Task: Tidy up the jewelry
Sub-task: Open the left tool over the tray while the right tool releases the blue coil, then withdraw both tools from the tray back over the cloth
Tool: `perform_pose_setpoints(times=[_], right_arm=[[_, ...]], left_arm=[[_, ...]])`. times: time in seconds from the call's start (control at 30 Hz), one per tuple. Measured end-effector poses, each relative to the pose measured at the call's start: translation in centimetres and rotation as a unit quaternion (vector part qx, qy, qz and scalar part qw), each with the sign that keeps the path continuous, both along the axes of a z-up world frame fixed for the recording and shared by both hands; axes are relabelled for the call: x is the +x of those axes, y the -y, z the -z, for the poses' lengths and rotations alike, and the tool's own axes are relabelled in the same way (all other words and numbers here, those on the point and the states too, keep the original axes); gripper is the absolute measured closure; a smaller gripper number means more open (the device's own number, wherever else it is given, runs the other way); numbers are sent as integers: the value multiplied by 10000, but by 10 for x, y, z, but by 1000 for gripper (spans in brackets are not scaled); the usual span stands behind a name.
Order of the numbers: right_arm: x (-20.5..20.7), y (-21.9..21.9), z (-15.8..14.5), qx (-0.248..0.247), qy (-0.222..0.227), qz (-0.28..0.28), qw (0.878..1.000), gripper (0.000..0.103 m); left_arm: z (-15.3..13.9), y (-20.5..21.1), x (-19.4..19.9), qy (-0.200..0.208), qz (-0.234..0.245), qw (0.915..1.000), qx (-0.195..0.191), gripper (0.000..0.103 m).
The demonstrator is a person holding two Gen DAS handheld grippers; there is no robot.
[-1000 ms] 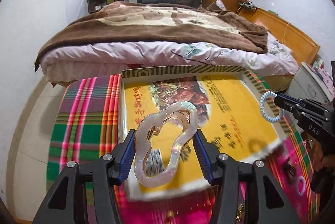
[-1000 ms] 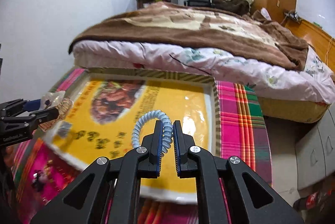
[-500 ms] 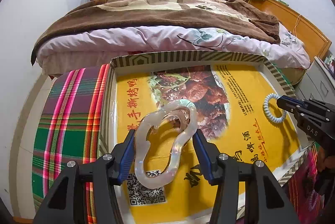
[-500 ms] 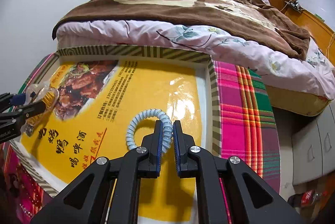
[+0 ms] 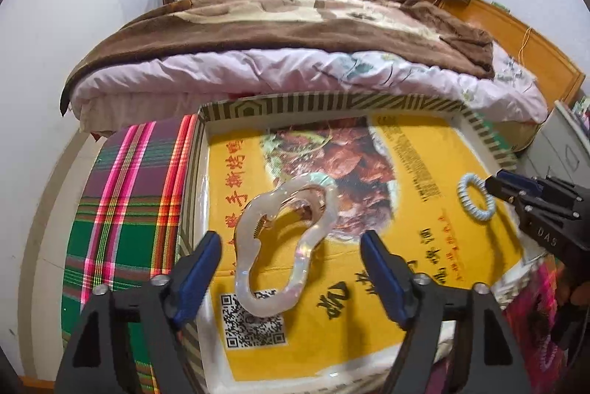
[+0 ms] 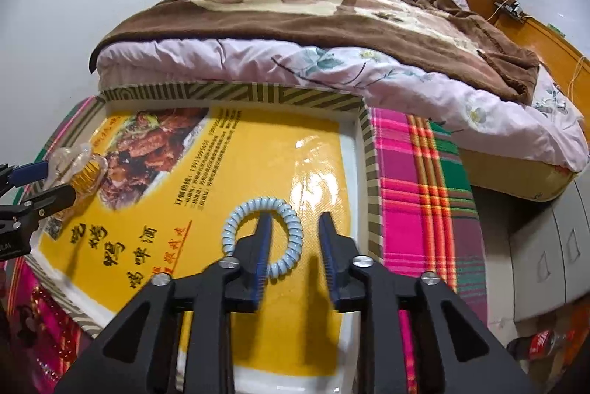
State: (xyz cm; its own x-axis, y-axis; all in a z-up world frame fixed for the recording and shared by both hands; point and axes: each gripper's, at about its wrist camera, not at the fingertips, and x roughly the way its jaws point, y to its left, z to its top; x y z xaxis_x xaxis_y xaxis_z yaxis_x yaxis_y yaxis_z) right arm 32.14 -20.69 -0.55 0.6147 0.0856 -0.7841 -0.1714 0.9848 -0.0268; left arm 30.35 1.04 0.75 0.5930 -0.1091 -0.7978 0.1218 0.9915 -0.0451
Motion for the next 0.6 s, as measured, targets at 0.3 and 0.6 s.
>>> perform_pose_setpoints(times=[0.3,0.6], right_arm=[[-54,-6,-52,195,777,48,9968,66],[-115,-17,-84,54,1317,44,9913,66]], left_arm=[[-41,3,-53,541,-75,9985,-98,14],[-64,2,-112,819,-138,9965,-91,14]])
